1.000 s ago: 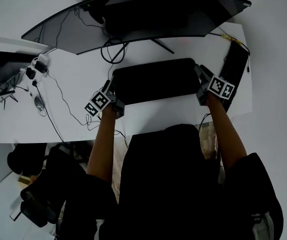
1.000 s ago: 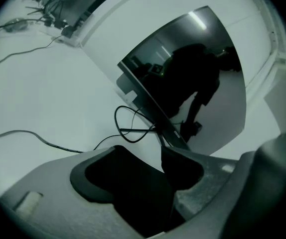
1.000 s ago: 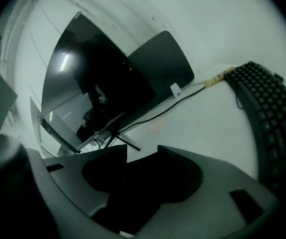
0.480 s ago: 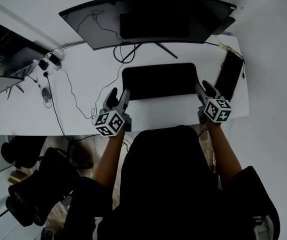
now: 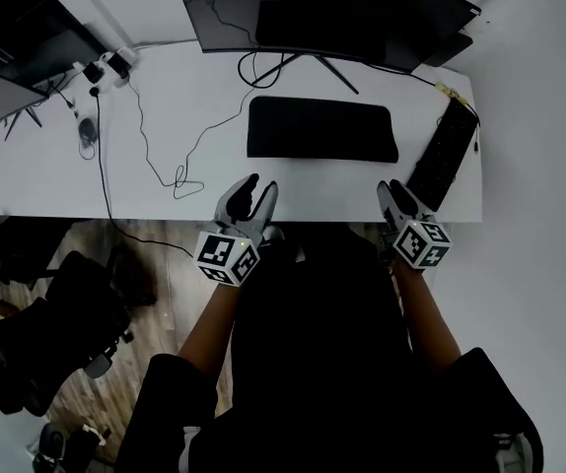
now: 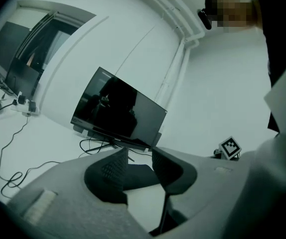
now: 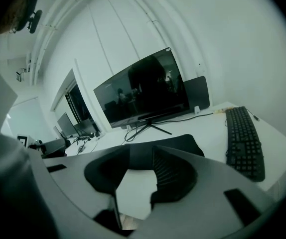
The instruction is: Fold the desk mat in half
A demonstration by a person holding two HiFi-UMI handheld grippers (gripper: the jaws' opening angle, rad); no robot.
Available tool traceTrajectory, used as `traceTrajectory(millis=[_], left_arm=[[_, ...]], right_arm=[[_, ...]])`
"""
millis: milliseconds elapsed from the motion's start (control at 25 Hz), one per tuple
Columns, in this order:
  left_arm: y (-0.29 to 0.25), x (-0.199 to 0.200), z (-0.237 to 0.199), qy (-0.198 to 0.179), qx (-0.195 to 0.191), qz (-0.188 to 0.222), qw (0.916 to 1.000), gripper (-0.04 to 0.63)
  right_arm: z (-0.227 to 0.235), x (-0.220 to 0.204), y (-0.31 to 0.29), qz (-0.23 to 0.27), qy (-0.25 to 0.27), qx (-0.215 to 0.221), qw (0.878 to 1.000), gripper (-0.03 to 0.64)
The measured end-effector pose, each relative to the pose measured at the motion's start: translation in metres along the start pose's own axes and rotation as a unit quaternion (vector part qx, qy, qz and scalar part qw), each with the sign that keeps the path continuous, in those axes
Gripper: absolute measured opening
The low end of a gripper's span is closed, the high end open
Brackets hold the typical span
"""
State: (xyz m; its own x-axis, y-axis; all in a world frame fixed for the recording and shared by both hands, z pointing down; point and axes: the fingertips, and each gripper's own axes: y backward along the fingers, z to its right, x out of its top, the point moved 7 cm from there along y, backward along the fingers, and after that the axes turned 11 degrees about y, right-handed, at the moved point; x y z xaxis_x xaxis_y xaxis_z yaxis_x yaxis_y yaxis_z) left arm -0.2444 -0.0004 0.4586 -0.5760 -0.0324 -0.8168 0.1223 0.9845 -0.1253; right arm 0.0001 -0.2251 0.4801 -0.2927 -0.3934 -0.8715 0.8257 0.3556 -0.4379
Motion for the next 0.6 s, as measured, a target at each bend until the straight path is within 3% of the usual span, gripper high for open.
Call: traceTrajectory(millis=[160, 280, 440, 600], left_arm=[[0.022, -0.021, 0.017, 0.009, -0.007, -0.015, 0.9998, 0.043], [0.036, -0.034, 0.035, -0.01, -0.017, -0.023, 0.9995, 0.034], [0.057, -0.047, 0.056, -0.024, 0.002, -0.017, 0.9996, 0.031], [0.08, -0.062, 0.091, -0.031, 0.022, -0.014, 0.9992, 0.028]], right_arm=[[-0.019, -0.002, 0.024, 0.026, 0.014, 0.012, 1.0, 0.117], [-0.022, -0.006, 0.041, 0.043, 0.027, 0.015, 0.999, 0.087], [-0.028, -0.015, 0.067, 0.05, 0.03, 0.034, 0.998, 0.008], [-0.035, -0.03, 0.113, 0.029, 0.048, 0.043, 0.997, 0.0]])
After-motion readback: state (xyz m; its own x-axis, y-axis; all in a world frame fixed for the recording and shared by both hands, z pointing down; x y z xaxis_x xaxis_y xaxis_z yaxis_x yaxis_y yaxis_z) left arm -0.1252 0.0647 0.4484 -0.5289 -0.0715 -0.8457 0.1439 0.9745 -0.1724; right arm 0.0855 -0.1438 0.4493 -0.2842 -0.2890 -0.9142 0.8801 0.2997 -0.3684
